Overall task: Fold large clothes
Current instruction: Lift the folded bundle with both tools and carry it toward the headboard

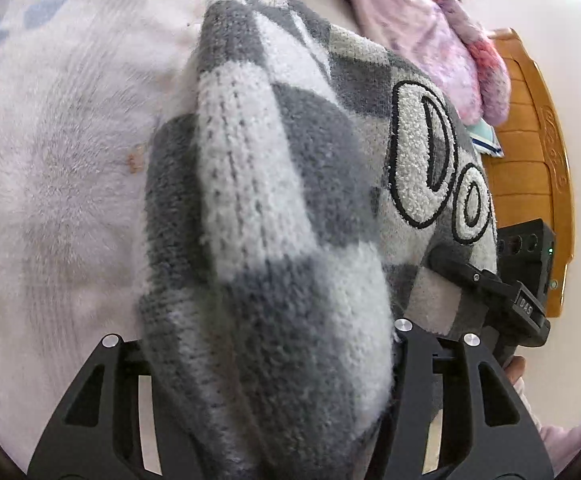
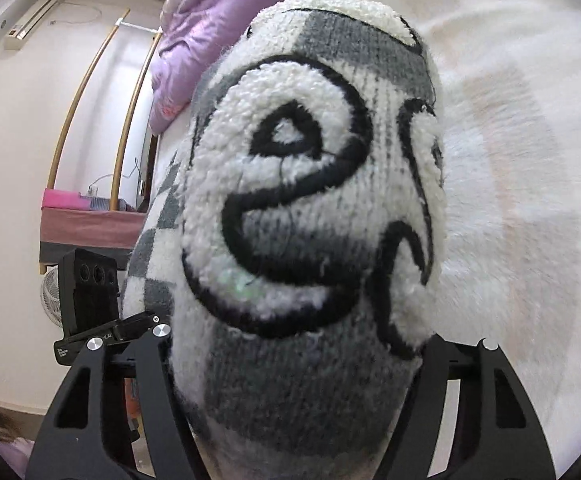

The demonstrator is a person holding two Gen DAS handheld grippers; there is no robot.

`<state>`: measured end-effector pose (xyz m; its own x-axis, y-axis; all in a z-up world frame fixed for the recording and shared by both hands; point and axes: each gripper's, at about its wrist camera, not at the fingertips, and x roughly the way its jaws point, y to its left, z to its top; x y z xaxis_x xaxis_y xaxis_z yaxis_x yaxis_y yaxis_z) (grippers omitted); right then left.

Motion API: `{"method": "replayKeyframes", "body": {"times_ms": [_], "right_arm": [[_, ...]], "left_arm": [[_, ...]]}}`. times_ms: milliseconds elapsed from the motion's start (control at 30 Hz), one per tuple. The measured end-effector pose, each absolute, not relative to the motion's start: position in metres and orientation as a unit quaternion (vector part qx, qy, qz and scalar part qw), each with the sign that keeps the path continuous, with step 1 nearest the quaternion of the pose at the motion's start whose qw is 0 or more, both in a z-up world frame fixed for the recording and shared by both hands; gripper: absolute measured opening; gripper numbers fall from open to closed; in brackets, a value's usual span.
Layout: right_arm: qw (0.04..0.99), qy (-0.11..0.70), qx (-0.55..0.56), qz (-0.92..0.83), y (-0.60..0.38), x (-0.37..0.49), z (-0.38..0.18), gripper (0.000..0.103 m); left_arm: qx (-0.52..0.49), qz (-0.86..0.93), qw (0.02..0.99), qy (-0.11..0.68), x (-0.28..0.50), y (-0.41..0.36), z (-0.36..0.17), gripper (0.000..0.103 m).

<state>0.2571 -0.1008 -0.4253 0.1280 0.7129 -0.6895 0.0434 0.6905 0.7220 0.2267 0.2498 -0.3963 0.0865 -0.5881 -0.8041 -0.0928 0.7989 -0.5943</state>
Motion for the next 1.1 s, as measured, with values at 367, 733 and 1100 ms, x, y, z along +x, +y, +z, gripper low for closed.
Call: {"method": "replayKeyframes", "body": {"times_ms": [367,733,1100], "right_arm": [[0.729,0.584,0.297,0.198,-0.153,0.204,-0.276,0.064],[0.780,0.512,0.326,0.154,-0.264,0.130,-0.192,0.065],[0.785,0.505,0.327,0.151,-0.423,0.101,-0.193,0.065]], "left_arm": [[-0.227,-0.222,0.700,0.639,0.184,0.159,-0.251,0.053],[-0.166,-0.285,0.729,0.600,0.147,0.034,-0.155,0.053],[-0.156,-0.271,0.731,0.607,0.117,-0.157,-0.157,0.053]]}}
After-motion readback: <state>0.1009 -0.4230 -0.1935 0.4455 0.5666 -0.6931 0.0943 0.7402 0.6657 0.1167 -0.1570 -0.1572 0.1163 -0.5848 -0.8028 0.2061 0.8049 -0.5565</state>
